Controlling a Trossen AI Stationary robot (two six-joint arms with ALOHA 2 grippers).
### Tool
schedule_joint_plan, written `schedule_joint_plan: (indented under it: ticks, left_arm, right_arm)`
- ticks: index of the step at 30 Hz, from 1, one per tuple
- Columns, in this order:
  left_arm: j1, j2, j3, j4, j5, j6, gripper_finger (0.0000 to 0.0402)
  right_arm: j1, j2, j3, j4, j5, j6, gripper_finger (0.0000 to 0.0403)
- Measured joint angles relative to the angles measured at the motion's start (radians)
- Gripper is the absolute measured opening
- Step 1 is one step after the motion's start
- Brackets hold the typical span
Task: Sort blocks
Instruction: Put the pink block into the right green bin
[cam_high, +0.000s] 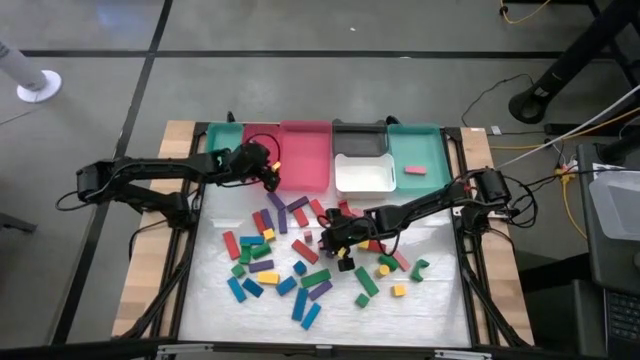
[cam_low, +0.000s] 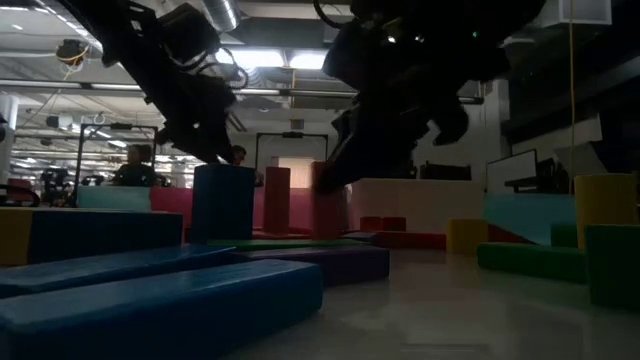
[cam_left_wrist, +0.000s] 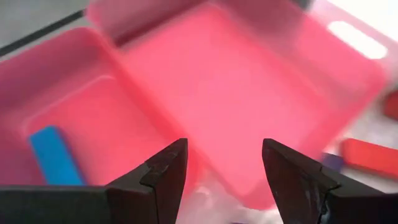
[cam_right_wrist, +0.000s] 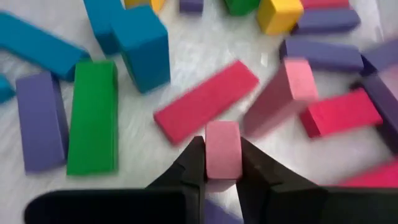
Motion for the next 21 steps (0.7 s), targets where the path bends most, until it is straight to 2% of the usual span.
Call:
schedule_joint_plan:
  ticks: [7, 13, 18, 21]
  left_arm:
    - [-0.065, -0.078, 0.000, 0.000, 0.047, 0.003, 0.0196]
    - [-0.140, -0.140, 0.000, 0.000, 0.081, 0.002, 0.0196]
    - [-0.220, -0.156, 0.000, -0.016, 0.174, 0.001, 0.0196]
    - [-0.271, -0.156, 0.000, -0.049, 0.183, -0.025, 0.0196]
  right_arm:
    - [-0.001, -0.099, 0.105, -0.297, 0.087, -0.006, 0.0066]
    - [-0.001, -0.161, 0.236, -0.567, 0.178, -0.066, 0.0059]
    - [-0.001, -0.186, 0.341, -0.795, 0.366, -0.083, 0.0065]
    - [-0.011, -0.203, 0.385, -0.921, 0.485, -0.077, 0.0064]
